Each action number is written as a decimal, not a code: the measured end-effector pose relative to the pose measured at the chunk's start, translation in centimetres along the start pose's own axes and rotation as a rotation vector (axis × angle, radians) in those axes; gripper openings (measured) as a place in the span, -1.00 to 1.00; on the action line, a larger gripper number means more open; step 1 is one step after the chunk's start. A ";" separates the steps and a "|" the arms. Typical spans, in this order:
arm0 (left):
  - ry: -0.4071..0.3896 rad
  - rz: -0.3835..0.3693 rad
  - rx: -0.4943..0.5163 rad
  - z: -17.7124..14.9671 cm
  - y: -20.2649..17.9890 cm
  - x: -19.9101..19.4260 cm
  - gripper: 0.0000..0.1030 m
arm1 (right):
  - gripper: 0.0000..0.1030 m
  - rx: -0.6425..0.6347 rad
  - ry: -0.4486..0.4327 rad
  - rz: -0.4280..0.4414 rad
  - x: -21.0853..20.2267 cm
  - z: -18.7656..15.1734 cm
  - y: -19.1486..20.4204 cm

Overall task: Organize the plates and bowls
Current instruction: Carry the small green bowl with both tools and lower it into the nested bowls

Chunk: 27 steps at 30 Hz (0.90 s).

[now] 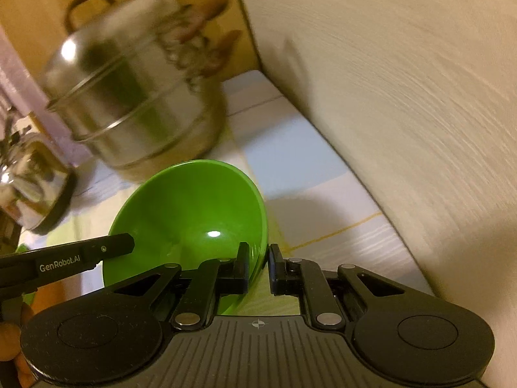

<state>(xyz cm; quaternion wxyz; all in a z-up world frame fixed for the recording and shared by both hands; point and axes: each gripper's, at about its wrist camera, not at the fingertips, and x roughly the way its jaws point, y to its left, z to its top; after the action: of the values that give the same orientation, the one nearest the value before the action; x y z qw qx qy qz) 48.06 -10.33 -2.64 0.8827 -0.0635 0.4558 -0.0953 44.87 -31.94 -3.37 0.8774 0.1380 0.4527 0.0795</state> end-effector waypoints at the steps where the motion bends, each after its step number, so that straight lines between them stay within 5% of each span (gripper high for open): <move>1: -0.005 0.007 -0.003 -0.1 0.5 -0.8 -0.89 | -0.78 -0.010 -0.001 0.006 -0.4 0.0 0.8; 27: -0.142 0.238 -0.161 -0.2 19.5 -19.0 -0.89 | -0.78 -0.216 0.013 0.268 -2.7 -0.5 25.2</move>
<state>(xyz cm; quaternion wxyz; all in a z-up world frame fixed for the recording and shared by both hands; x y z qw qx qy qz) 39.29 12.95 8.40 0.9098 -0.0860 0.4028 0.0515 42.51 -8.69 6.38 0.8657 0.1015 0.4247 0.2447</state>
